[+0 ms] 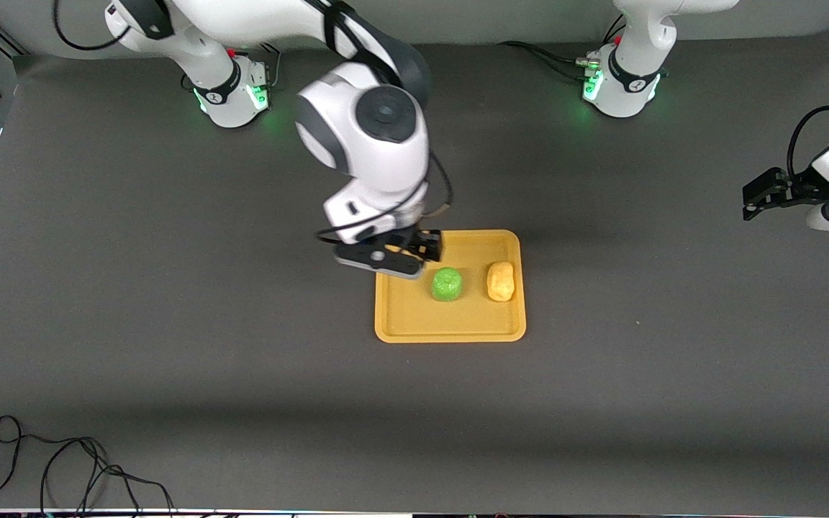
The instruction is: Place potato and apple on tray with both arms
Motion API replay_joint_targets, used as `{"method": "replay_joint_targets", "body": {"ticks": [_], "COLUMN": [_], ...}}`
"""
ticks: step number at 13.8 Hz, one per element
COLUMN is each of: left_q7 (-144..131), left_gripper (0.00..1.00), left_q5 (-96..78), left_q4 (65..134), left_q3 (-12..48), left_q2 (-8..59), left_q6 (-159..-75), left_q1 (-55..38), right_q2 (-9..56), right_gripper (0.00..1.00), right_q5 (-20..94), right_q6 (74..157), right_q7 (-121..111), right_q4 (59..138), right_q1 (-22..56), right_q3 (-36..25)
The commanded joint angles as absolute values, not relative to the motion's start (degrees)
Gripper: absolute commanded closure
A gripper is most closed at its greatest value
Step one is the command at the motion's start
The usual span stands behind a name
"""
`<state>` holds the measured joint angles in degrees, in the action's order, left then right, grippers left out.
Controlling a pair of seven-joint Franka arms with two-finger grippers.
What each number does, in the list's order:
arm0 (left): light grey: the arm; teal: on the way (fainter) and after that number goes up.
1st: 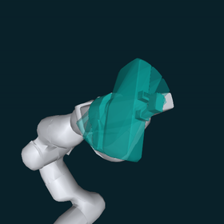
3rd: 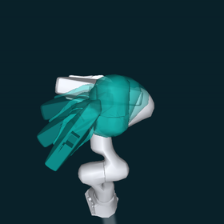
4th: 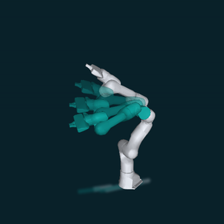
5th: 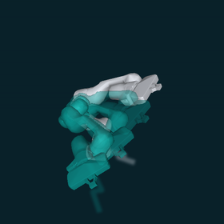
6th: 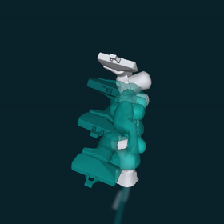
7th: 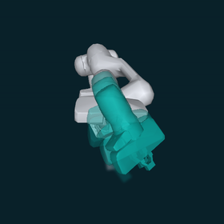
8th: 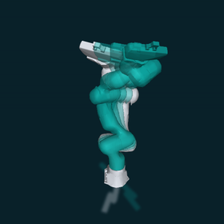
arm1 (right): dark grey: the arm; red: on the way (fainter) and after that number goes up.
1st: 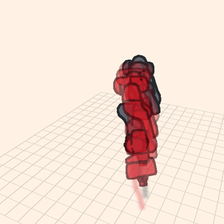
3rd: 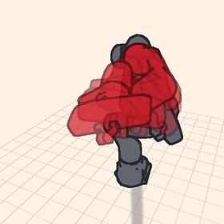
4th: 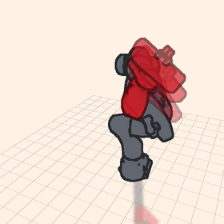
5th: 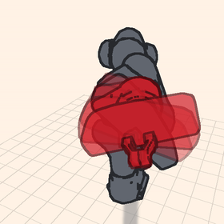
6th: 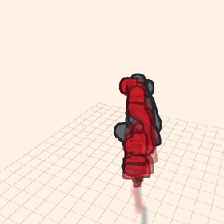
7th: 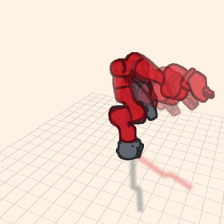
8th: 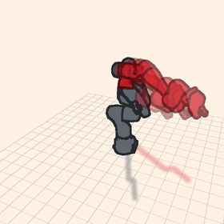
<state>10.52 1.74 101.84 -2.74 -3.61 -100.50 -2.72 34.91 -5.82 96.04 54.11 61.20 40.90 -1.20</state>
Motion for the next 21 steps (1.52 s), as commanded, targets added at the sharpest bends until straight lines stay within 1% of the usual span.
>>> {"method": "replay_joint_targets", "body": {"ticks": [1, 3, 5, 7, 10, 13, 17, 21], "left_q7": [11.51, 11.51, 11.51, 11.51, 11.51, 11.51, 11.51, 11.60], "left_gripper": [0.00, 0.00, 0.00, 0.00, 0.00, 0.00, 0.00, 0.00], "left_q5": [2.55, 2.55, 2.55, 2.55, 2.55, 2.55, 2.55, 2.55], "left_q4": [102.92, 102.92, 102.92, 102.92, 102.92, 102.92, 102.92, 102.92], "left_q3": [-2.90, -2.81, -2.81, -2.90, -2.90, -2.90, -2.90, -2.99], "left_q2": [-5.01, -5.01, -5.01, -5.01, -5.01, -5.01, -4.92, -5.01], "left_q6": [-100.28, -100.11, -100.02, -100.02, -100.02, -99.76, -99.93, -100.11], "left_q1": [-2.81, -2.90, -2.90, -2.90, -2.90, -2.81, -2.81, -2.72], "right_q2": [25.26, 17.18, 11.37, 6.88, 1.86, 1.41, 1.32, 1.23], "right_gripper": [0.00, 0.00, 0.00, 0.00, 0.00, 0.00, 0.00, 0.00], "right_q5": [-6.33, -3.10, -1.85, -0.89, 1.66, 1.58, 1.05, 1.14], "right_q6": [93.43, 94.22, 94.57, 94.57, 94.04, 93.16, 93.08, 92.99], "right_q7": [45.29, 36.87, 30.01, 21.40, 8.92, 2.39, 1.15, 1.14], "right_q4": [71.16, 79.50, 84.96, 89.19, 94.47, 94.31, 93.17, 93.08], "right_q1": [35.97, 31.57, 25.18, 18.40, 8.03, 0.37, -0.09, 0.09], "right_q3": [-0.70, -1.23, -1.23, -0.88, -0.44, -0.35, -2.19, -2.20]}}
